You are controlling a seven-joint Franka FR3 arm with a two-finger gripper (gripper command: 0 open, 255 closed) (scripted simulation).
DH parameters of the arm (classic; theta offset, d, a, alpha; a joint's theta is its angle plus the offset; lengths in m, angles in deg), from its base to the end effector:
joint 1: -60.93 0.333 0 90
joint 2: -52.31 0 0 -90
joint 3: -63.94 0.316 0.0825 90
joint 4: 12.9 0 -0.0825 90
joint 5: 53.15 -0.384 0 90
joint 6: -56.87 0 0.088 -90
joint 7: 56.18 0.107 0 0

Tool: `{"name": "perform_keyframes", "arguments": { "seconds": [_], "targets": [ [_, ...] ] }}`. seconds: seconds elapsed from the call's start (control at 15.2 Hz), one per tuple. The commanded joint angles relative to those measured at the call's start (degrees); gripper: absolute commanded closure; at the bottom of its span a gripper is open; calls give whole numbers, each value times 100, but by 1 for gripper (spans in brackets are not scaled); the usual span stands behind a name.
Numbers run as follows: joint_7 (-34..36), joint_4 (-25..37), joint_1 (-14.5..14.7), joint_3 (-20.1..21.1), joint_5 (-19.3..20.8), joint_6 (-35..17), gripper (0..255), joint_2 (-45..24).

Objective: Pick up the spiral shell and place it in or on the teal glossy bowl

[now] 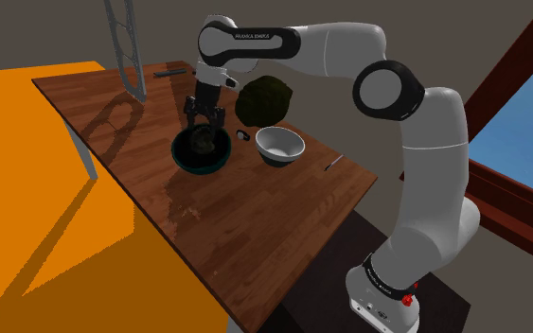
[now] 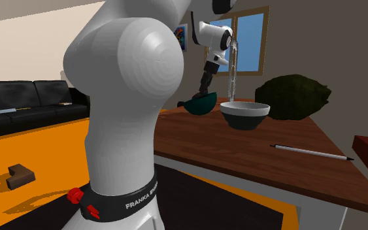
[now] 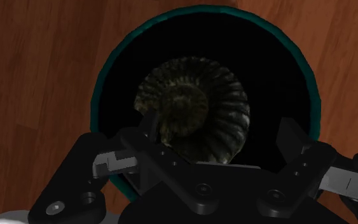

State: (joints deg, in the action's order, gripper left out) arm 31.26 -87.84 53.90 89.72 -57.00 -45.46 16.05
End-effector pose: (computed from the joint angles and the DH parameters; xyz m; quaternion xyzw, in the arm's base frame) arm 0.6903 0.1651 0.3924 -0.7900 0.5891 0.1591 0.0605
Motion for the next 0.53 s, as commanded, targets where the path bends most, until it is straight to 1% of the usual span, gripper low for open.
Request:
{"name": "perform_keyframes", "arguments": {
  "seconds": [0.0, 0.26, 0.46],
  "targets": [
    [28, 46, 38, -2, 15, -5, 0, -49],
    [58, 902, 47, -17, 48, 770, 0, -135],
    [58, 901, 47, -17, 48, 769, 0, -134]
  ]
}}
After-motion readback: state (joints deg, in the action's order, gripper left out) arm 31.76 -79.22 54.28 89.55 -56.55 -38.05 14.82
